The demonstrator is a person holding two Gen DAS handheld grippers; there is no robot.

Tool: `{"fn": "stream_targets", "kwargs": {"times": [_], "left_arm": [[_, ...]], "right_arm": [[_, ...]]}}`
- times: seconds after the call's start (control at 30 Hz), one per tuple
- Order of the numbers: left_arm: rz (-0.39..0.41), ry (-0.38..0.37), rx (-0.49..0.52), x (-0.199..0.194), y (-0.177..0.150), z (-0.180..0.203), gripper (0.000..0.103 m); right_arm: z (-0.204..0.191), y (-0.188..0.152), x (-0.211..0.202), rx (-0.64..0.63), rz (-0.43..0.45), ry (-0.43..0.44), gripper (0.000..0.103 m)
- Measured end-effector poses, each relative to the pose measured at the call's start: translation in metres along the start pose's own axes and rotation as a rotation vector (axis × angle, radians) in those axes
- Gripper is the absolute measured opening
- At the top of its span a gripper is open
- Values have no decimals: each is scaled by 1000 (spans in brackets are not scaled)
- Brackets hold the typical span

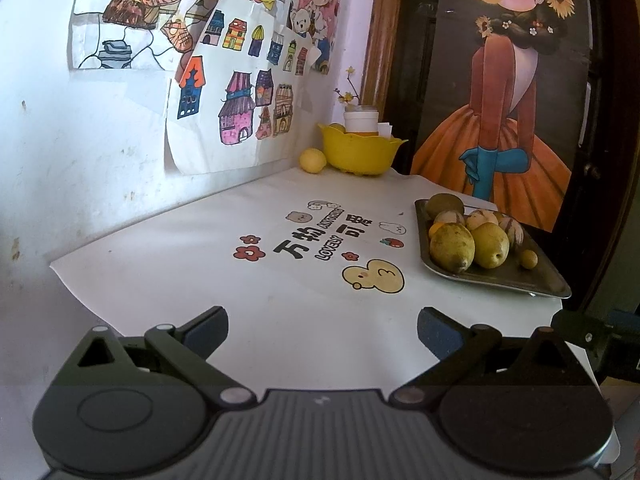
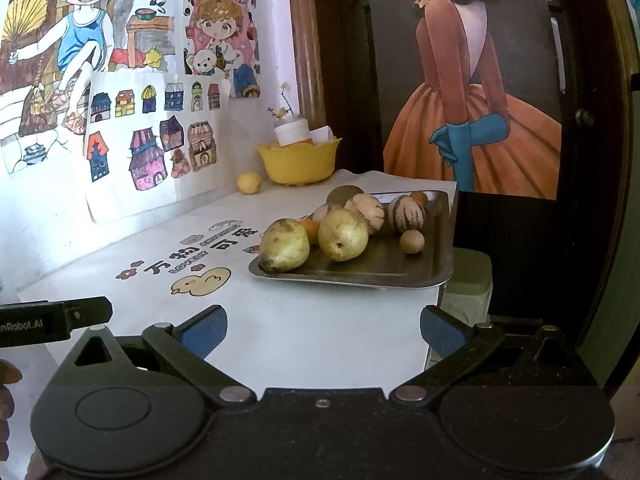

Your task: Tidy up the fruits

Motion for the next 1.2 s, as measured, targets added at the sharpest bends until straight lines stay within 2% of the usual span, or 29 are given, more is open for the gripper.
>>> {"fn": "stream_targets", "kwargs": {"times": [0.7, 0.9, 1.2], "left_arm": [[-6, -1, 1, -1, -1, 2, 103], [22, 12, 56, -6, 1, 8, 103], [10, -2, 8, -4, 1, 2, 103]], "right_arm": [[-1, -3, 0, 8, -10, 3, 102], [-2, -5, 2, 11, -16, 5, 102], [-5, -8, 2, 23, -27, 7, 102]]}}
Point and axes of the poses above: each gripper's, at about its wrist camera, not at the fingertips, and x roughly the way its jaws point, z to its right, y to its top, the point moved 5 cm from there along x, roughly the way its jaws point, and after that the axes turned 2 degrees about x, right-handed, at the moved point
